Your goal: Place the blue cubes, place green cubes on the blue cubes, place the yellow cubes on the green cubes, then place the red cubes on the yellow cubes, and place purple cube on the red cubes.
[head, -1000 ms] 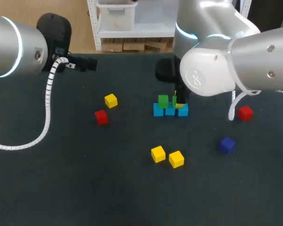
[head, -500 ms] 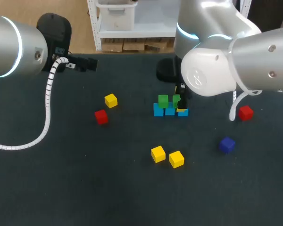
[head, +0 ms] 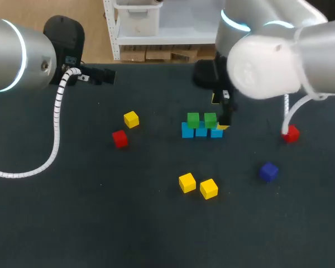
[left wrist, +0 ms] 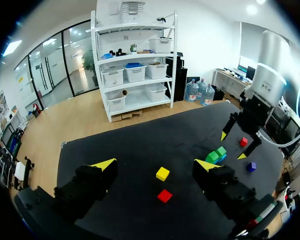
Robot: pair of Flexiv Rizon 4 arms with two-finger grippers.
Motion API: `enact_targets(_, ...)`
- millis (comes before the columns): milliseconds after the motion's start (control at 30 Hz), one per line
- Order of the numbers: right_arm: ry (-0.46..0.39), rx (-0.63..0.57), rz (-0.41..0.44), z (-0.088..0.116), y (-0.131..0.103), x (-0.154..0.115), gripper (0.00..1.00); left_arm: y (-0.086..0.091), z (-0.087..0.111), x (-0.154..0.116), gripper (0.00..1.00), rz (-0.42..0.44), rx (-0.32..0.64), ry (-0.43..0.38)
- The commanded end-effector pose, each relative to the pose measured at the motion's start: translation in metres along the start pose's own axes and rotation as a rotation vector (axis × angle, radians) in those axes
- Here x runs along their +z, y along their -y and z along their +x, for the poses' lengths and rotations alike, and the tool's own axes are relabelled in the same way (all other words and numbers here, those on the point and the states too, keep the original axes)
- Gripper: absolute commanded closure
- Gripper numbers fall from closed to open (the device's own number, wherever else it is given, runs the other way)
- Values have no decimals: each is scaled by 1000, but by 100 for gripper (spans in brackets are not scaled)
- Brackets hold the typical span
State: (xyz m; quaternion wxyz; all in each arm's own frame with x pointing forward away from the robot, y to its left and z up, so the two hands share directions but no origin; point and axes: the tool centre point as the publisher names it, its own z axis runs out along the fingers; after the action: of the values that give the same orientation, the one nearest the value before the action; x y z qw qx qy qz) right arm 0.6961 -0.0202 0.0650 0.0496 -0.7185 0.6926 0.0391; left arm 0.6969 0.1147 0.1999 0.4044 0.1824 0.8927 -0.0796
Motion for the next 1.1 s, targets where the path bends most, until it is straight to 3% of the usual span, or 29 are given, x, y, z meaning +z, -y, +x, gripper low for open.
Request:
enact_targets(33,36,-24,21,9,-35,-21,0,-1,0,0,0,3,0,-1)
enact_targets(300,67,-96,-17,-4,-85,-25,0,-1,0,0,0,3,0,-1)
enact_targets(467,79,-128,-71,-14,-110,-10,0,-1,0,0,0,3,0,-1)
enact_targets(633,80,-120,-115,-22,-123,7,0,-1,0,0,0,3,0,-1)
enact_targets(1100,112,-154,-112,-51,-147,8,0,-1,0,0,0,3,0,-1)
